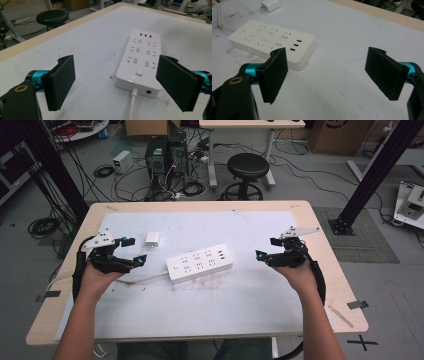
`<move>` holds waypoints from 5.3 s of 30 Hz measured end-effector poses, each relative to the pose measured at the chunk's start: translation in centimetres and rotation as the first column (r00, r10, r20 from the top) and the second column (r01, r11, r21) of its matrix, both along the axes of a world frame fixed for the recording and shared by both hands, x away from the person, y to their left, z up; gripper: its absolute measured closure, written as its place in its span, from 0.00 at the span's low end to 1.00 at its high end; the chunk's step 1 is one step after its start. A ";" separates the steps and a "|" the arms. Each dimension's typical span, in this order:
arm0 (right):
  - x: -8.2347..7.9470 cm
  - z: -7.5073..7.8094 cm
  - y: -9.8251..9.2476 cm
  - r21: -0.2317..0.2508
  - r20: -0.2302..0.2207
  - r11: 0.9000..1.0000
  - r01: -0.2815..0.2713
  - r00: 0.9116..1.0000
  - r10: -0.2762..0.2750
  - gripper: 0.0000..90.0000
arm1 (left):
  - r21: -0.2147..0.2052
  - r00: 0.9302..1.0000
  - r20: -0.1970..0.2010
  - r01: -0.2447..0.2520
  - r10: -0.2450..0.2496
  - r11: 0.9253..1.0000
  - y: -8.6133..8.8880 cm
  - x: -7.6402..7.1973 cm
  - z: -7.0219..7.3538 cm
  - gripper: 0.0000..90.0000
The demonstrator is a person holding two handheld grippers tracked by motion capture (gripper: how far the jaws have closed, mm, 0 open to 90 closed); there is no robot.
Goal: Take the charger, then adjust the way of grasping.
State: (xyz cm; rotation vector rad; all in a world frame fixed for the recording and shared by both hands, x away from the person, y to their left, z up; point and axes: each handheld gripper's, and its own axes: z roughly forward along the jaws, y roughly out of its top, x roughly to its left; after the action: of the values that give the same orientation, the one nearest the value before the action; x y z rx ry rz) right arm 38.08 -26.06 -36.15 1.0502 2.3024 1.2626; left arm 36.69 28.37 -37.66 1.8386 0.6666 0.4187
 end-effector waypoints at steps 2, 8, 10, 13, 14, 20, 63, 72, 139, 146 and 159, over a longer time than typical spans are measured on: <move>0.0 0.0 0.0 0.000 -0.001 1.000 0.003 1.000 -0.003 0.21 | 0.004 1.000 0.010 0.000 0.000 1.000 0.0 0.0 0.1 0.18; 0.1 0.3 0.1 0.001 -0.004 1.000 0.003 1.000 -0.003 0.21 | -0.004 0.999 -0.012 -0.045 0.045 0.999 0.1 -0.2 0.7 0.18; 0.1 0.4 0.0 -0.001 0.002 1.000 0.002 1.000 -0.002 0.21 | -0.003 0.998 -0.003 -0.058 0.058 0.998 0.2 -0.3 1.5 0.18; 0.1 0.4 0.0 0.000 0.003 1.000 0.008 1.000 -0.008 0.21 | 0.011 0.997 0.012 -0.075 0.075 0.997 0.3 -0.2 2.3 0.18; 0.1 0.4 0.0 0.005 -0.005 1.000 0.011 1.000 -0.011 0.21 | 0.018 0.996 0.008 -0.092 0.092 0.996 0.3 0.6 3.0 0.18; -0.1 0.0 0.7 -0.039 -0.017 0.999 -0.003 1.000 0.003 0.21 | 0.109 0.992 -0.042 -0.111 0.116 0.988 -0.9 4.3 2.9 0.18; -0.1 -0.9 0.3 -0.059 -0.030 0.997 0.056 0.998 -0.057 0.21 | 0.352 0.837 -0.285 -0.362 0.468 0.863 -5.1 13.6 -5.9 0.25; -0.1 -0.9 0.4 -0.060 -0.031 0.997 0.052 0.998 -0.054 0.21 | 0.387 0.821 -0.280 -0.378 0.497 0.841 -5.4 13.5 -6.2 0.29; -2.3 2.5 1.4 -0.032 -0.008 0.999 -0.034 0.999 0.034 0.21 | 0.286 0.996 -0.066 0.071 -0.054 0.956 -6.4 0.5 3.3 0.47; -1.9 2.4 1.5 -0.033 -0.026 0.998 -0.044 0.999 0.043 0.21 | 0.295 0.989 -0.059 0.145 -0.133 0.944 -7.6 0.4 2.4 0.47; -1.6 2.9 4.1 -0.027 -0.054 0.993 -0.116 0.992 0.114 0.21 | 0.325 0.968 0.007 0.236 -0.252 0.916 -11.4 0.0 1.9 0.47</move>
State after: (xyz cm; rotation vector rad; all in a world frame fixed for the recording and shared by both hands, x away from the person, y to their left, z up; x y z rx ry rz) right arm 36.53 -21.93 -33.24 0.9643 2.4452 1.2529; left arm 36.67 16.92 -35.73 2.1835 0.3395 0.4227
